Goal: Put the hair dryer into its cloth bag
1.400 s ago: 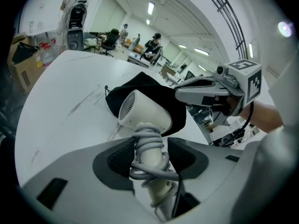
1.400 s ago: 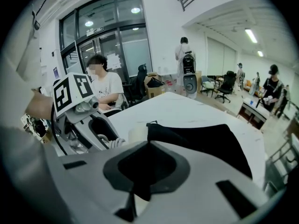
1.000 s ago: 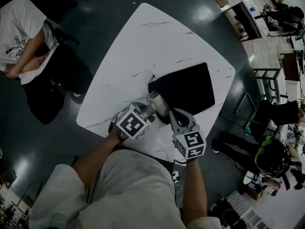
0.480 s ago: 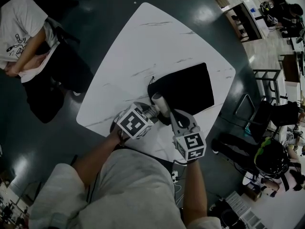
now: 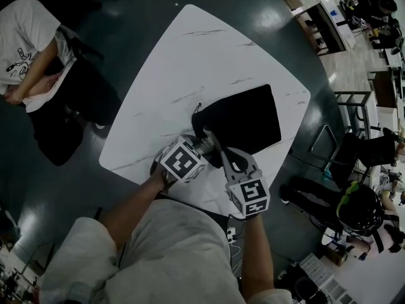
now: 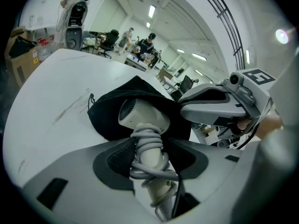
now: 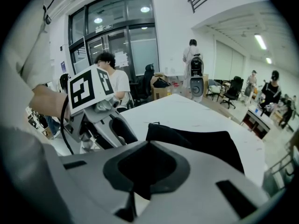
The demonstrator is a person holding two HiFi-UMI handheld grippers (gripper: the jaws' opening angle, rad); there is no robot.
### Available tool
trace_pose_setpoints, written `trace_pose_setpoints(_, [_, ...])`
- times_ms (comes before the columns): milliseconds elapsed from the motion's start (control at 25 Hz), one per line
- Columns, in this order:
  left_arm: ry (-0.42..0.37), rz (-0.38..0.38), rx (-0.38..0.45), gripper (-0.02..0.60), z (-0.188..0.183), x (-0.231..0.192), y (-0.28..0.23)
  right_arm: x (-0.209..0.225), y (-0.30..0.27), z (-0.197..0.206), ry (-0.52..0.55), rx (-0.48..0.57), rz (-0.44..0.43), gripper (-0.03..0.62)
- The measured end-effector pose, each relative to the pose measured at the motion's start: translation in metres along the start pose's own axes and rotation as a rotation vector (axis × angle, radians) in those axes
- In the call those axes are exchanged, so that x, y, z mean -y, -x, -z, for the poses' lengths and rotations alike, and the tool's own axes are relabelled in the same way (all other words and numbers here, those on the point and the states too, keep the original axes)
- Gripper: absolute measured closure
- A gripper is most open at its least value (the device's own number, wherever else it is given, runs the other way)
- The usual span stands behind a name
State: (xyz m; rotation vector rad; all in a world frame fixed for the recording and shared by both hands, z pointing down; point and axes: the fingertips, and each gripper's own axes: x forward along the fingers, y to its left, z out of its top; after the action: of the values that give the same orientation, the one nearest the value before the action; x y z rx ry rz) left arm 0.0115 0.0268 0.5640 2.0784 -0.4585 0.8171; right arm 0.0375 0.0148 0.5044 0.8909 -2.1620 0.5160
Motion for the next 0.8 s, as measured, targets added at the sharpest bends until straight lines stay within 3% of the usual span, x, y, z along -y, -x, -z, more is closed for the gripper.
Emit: trace_pose_setpoints(800, [-0.03, 0.032, 0.037, 0.357, -0.02, 0.002, -0.023, -0.002, 0.012, 0.0, 0.027, 0.032, -0.003, 0.571])
